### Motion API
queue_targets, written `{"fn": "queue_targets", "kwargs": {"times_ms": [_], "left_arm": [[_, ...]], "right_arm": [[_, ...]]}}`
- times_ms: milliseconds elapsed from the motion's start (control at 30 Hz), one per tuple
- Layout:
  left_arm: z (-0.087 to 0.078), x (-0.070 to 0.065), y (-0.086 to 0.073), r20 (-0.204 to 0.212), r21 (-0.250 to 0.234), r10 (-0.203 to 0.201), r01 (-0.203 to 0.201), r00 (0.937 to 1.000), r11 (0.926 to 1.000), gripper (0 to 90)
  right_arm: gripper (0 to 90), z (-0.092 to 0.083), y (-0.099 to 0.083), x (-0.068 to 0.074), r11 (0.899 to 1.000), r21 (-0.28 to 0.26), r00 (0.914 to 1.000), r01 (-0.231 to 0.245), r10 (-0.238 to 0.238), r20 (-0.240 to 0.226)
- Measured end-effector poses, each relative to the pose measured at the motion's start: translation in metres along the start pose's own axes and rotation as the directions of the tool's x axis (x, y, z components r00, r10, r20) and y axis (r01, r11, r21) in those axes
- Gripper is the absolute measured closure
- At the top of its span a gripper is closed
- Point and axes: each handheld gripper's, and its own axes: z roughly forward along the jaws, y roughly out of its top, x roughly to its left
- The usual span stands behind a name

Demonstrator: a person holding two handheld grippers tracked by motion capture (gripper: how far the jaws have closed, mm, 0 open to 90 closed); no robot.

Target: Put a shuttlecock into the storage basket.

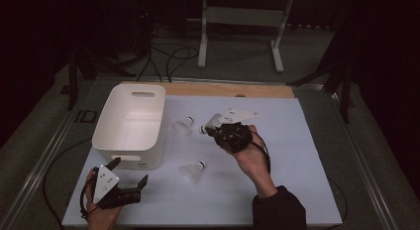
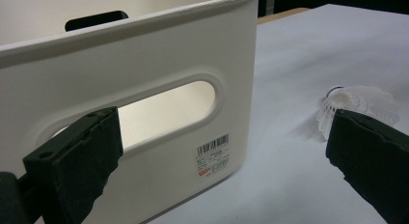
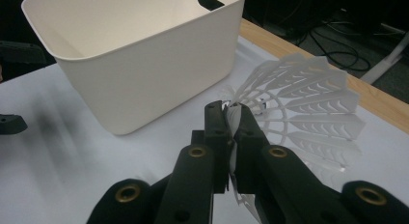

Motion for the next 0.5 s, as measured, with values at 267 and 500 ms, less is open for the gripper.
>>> {"fn": "queue_targets", "kwargs": {"times_ms": [267, 500], "left_arm": [[-0.0005, 0.0034, 0.0008, 0.002, -0.018, -0.026, 0.026, 0.9997, 0.9995, 0.1], [0.0007, 0.0061, 0.0011, -0.001, -0.028, -0.043, 0.043, 0.9991, 0.9987, 0.1]], "right_arm": [[87.4, 0.0034, 0.0008, 0.0031, 1.0, -0.003, 0.9999, 0.002, -0.002, -0.012], [87.4, 0.0066, 0.0046, 0.0066, 1.0, -0.008, 0.9997, 0.0, 0.0, -0.025]]}}
